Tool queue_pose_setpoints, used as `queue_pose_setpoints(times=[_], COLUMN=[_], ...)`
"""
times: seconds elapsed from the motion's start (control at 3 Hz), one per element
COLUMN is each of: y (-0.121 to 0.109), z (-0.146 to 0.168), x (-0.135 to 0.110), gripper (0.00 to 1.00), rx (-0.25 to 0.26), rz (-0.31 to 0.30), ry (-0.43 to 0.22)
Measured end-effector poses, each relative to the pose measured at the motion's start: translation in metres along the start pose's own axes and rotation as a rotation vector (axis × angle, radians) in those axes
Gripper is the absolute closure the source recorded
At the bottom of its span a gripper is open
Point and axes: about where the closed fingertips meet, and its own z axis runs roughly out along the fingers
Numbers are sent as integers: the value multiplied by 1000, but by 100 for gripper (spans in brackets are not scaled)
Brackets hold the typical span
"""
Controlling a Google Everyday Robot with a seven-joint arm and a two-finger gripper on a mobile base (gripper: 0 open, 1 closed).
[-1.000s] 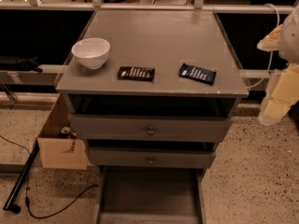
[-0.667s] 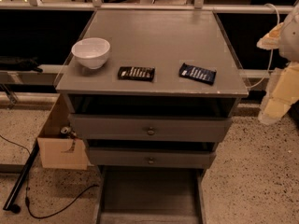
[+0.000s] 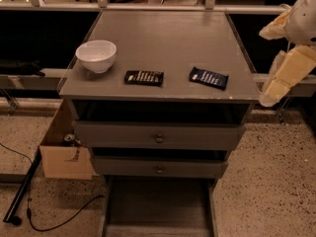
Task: Place rxbar chocolate into bottom drawer
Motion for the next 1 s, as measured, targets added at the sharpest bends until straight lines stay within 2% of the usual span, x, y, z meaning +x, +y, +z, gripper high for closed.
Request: queue_pose_setpoints(times=[0.33, 0.67, 1.0], y=[0, -3, -10], z=[0, 2, 6], x=[0, 0, -9], gripper=[0, 0, 0], rx=[0, 40, 118], rz=[0, 36, 97], ry=[0, -44, -145])
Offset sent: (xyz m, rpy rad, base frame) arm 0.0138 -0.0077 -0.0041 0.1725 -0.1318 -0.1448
